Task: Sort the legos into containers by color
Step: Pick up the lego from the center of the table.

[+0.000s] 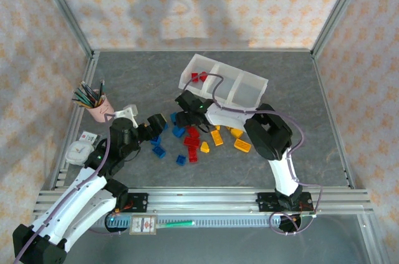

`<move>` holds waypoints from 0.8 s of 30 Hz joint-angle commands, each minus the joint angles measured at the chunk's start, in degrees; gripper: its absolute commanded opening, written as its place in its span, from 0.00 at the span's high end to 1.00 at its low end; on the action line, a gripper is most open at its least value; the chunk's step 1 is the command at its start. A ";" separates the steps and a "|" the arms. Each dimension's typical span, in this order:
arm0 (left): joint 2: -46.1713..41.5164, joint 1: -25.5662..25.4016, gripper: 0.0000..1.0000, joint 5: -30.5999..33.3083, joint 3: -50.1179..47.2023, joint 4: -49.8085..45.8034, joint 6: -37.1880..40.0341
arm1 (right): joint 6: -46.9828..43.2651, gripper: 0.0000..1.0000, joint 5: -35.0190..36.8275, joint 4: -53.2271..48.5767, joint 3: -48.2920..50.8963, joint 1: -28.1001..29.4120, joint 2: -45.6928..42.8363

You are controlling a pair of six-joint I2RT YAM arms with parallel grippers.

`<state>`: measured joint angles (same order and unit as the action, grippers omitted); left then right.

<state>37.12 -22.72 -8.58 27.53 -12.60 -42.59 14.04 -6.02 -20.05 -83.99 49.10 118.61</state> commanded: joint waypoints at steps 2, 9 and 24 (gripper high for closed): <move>0.75 0.58 0.01 0.93 0.06 0.12 0.13 | -0.46 0.41 2.30 -2.09 -1.80 0.41 2.41; 1.28 0.57 0.01 0.93 0.21 0.73 0.14 | 0.49 0.49 4.36 -2.75 -0.19 0.08 1.78; 1.71 0.57 0.01 0.76 1.21 0.80 -0.04 | 1.28 0.74 3.52 -1.27 0.37 -1.20 -0.34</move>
<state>38.87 -22.70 -8.58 27.53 -12.58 -42.57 14.98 -3.79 -20.51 -83.20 48.53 119.90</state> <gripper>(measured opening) 0.992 0.310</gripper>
